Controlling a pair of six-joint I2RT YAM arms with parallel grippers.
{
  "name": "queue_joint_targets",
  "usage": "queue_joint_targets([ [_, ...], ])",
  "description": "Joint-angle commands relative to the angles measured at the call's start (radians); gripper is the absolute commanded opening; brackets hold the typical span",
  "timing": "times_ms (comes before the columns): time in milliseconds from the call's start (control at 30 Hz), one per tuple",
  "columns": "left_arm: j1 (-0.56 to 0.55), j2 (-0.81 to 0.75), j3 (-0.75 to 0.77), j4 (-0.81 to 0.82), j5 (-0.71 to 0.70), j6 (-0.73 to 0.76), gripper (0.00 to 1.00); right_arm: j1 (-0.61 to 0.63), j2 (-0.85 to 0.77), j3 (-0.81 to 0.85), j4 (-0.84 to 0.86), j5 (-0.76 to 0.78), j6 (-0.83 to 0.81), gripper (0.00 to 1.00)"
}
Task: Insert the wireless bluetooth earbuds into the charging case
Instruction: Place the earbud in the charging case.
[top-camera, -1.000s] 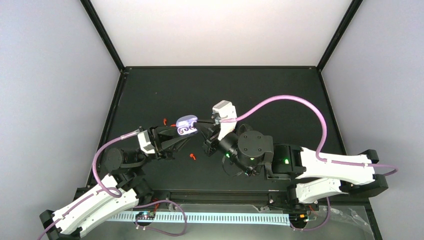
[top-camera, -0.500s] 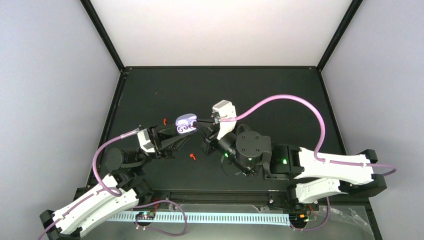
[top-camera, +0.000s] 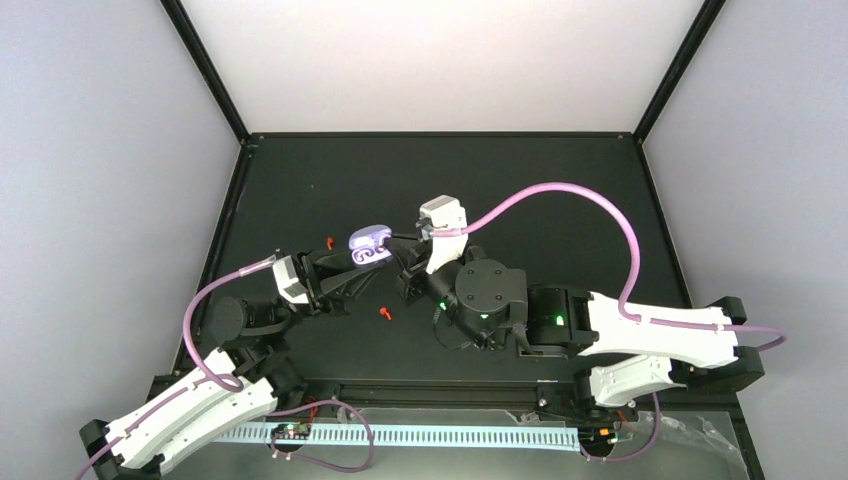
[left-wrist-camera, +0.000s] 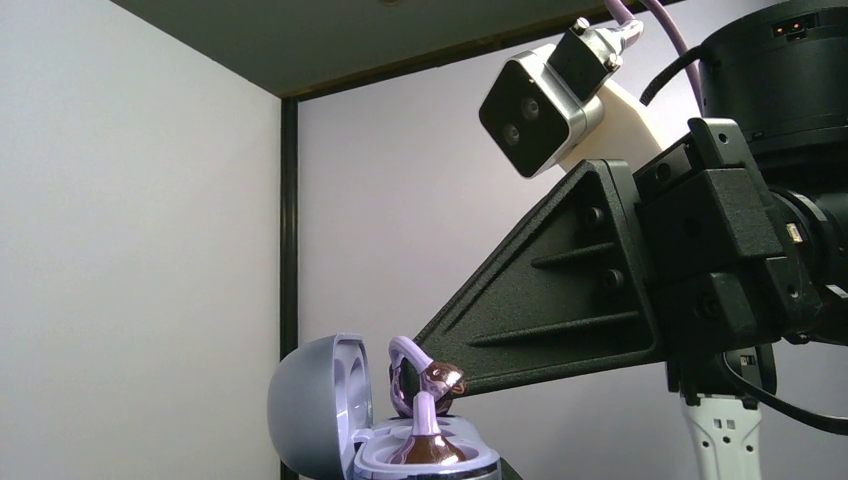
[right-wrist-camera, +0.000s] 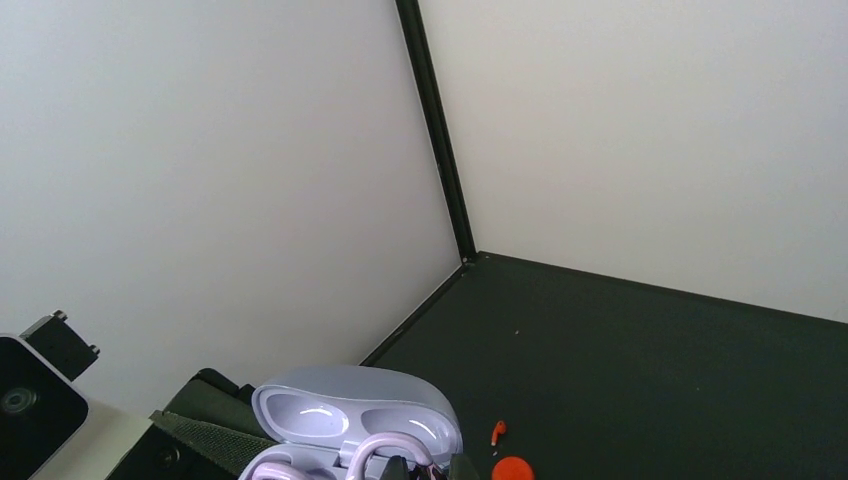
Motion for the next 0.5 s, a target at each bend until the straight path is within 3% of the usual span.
queue_joint_targets([
  [0,0.003,0.0,0.007,0.061,-0.024,-0.011,0.01,0.008,0.013,0.023,-0.033,0.062,0.043,0.01],
  [467,0.004,-0.012,-0.002,0.093,-0.08,-0.038,0.02,0.008,0.054,0.062,-0.09,0.081,0.077,0.01],
])
